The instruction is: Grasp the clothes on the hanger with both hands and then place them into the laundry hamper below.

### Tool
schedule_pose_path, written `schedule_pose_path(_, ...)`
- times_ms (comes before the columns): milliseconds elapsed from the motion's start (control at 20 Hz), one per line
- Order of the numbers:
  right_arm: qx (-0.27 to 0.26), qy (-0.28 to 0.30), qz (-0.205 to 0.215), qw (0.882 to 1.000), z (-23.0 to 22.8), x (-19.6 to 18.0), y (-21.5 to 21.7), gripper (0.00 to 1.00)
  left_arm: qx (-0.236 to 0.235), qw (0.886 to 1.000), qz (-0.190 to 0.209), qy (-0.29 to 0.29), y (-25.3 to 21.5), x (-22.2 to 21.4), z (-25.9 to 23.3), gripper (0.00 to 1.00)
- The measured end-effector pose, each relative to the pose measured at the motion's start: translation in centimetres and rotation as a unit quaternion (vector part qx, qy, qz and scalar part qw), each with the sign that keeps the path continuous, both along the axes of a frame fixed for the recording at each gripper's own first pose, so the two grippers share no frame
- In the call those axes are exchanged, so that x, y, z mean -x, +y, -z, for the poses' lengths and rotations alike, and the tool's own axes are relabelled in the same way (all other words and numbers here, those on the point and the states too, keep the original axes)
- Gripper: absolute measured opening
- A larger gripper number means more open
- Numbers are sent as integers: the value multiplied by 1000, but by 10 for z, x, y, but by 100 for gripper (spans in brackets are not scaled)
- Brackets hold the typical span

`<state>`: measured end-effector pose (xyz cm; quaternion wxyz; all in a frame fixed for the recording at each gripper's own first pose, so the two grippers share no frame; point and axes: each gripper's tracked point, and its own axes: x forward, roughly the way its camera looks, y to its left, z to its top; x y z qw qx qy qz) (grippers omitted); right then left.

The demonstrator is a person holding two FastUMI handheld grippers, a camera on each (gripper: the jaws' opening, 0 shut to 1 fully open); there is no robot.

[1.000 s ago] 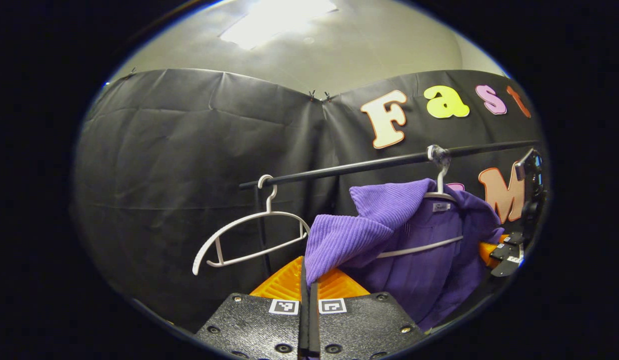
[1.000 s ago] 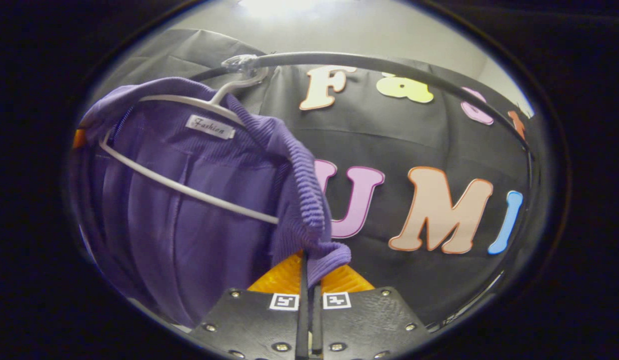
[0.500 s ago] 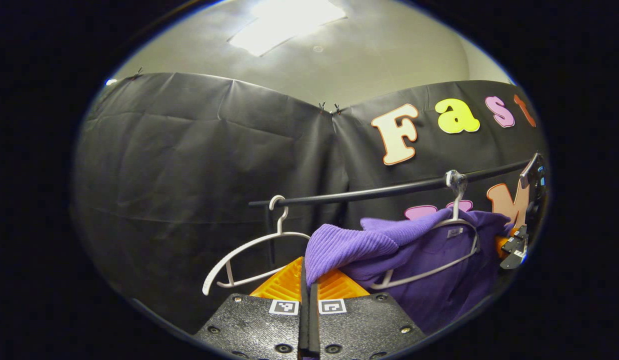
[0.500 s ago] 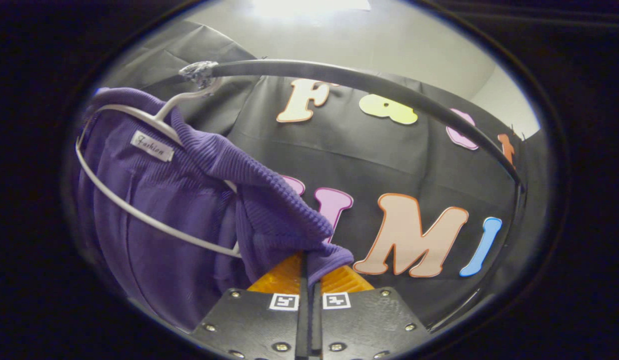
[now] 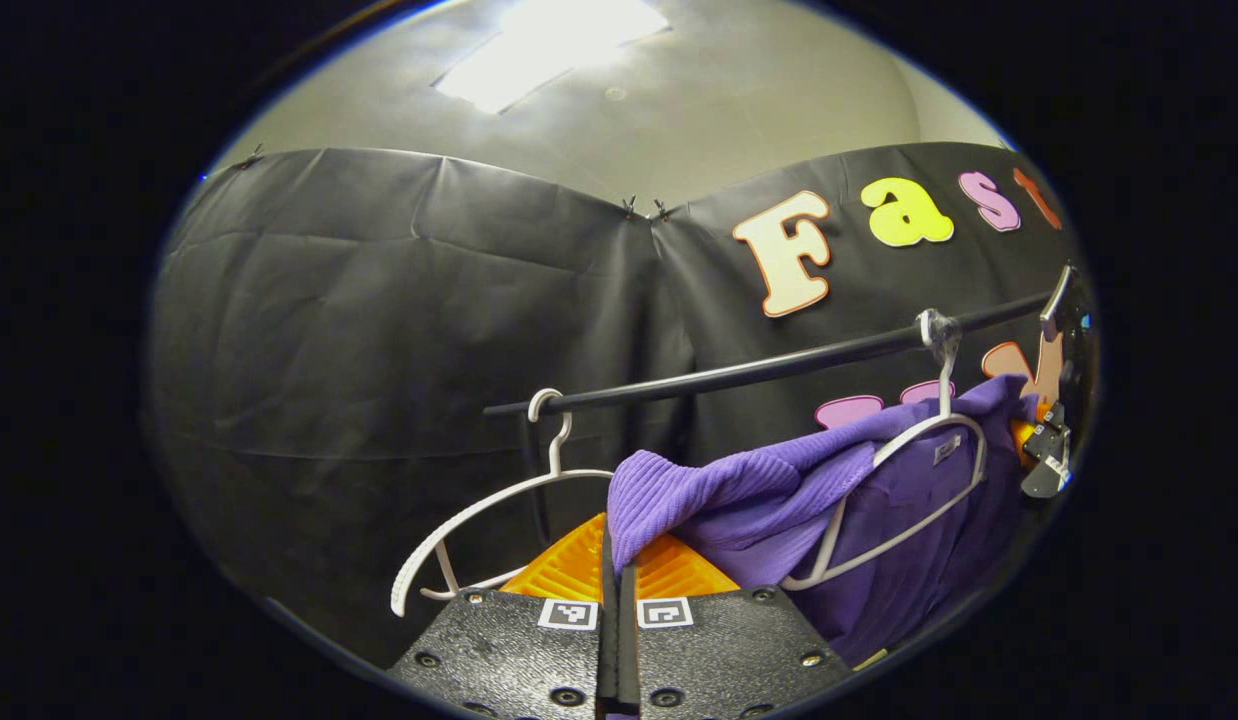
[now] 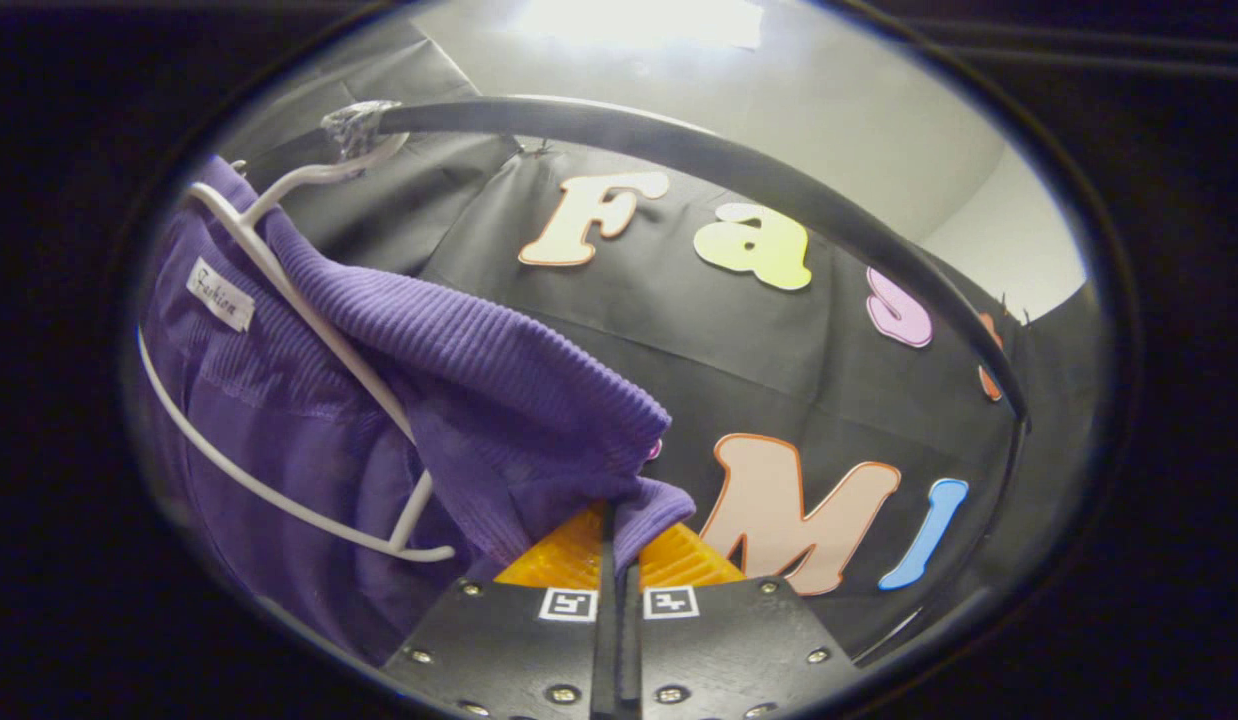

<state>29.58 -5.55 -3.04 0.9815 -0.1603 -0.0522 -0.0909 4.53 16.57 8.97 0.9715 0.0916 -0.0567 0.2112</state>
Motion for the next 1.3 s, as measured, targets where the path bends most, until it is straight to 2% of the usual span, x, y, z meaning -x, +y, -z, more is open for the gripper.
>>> schedule_pose_path(300, 3, 1, 3, 1000, 6, -11, 0, 2, 8, 1000, 8, 19, 9, -14, 27, 0)
schedule_pose_path(750, -26, 40, -1, 999, 28, -30, -7, 2, 19, 999, 7, 41, 11, -23, 63, 0)
schedule_pose_path(950, -16, 56, 0, 998, 41, -26, -6, 2, 13, 999, 6, 48, 10, -29, 74, 2)
schedule_pose_path(1300, -47, 88, 1, 995, 66, -31, -16, 2, 17, 998, 2, 63, 8, -36, 92, 0)
